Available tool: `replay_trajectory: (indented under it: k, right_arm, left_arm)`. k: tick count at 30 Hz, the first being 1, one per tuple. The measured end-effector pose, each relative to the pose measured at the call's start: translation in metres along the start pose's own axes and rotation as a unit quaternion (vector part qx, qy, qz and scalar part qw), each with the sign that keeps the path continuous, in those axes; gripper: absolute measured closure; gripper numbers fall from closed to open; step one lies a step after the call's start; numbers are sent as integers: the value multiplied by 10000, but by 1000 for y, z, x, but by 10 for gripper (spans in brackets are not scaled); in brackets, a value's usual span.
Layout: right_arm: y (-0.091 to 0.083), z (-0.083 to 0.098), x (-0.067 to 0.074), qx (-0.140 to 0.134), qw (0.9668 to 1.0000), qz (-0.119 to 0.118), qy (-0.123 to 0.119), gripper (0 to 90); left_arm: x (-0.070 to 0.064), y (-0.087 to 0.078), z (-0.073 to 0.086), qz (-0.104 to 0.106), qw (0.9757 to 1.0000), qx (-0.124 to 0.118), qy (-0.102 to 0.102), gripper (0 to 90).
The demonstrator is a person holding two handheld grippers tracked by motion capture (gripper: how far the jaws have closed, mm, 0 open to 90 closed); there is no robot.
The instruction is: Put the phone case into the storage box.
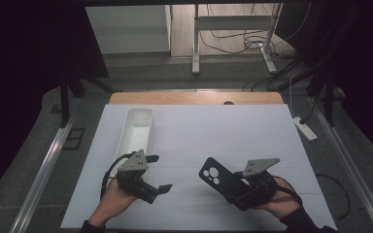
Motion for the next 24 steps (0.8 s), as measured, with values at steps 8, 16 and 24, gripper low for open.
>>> replay_trajectory:
  k: [8,16,24]
  right_arm:
    - [2,-3,2,-71,9999,-71,-106,154]
    - [5,-7,5,-105,9995,-163,-231,153]
    - [8,-13,9,-187,9986,-353,-349,153]
  left_arm:
    - [-1,8,-5,148,9998,-65,65,0]
    - [-2,12,-10,315,9993,-156,133,0]
    - [-4,16,-14,521,9982,-270,99,0]
Point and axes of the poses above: each handheld gripper's, and its own axes: y roughly forward along the jaws, z roughly out of its underside, x roughly to its left, the point moved 1 cm from there along y, roughly forward along the jaws, and after that the axes turned 4 degrees about -z, right-handed, at the moved point
